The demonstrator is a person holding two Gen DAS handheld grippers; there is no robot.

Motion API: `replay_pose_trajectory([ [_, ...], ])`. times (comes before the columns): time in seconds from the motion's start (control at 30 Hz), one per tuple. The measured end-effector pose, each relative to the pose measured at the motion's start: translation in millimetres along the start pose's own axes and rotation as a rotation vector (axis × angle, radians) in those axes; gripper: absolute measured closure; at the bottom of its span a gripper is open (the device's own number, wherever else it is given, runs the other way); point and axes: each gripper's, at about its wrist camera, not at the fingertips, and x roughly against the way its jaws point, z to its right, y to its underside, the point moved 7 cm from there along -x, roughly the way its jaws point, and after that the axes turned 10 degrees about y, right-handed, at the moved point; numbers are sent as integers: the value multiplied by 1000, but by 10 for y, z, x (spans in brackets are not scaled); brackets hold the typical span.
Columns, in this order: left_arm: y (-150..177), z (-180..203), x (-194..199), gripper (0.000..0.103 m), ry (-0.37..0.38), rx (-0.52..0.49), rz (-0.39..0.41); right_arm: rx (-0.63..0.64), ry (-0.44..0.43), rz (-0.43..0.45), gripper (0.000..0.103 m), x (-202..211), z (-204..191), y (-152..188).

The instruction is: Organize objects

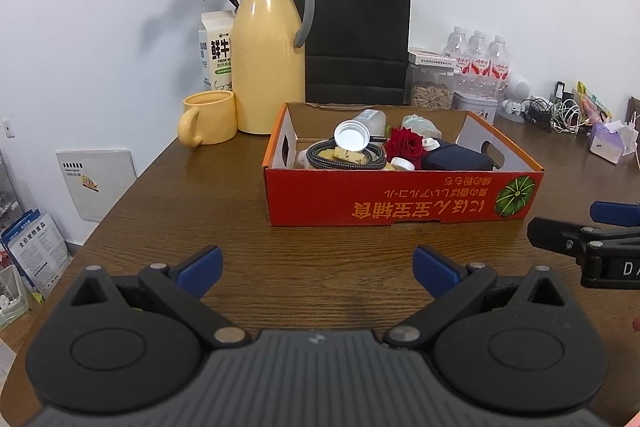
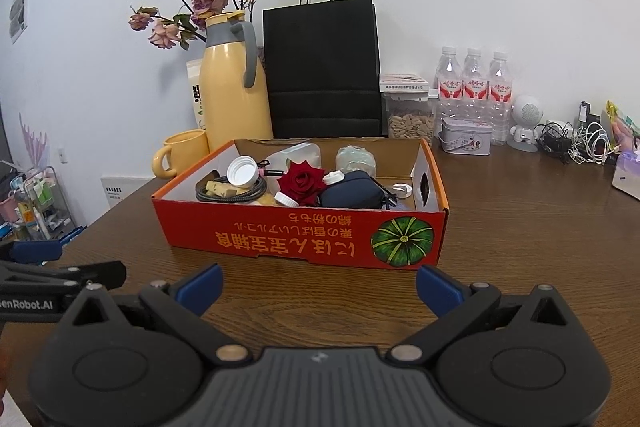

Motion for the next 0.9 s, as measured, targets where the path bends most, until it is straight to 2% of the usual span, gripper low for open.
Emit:
replay_pose_trajectory([
  [0.9,13,-1,-45,0,-3,1,-7,1,-1,-2,0,-18,8,0],
])
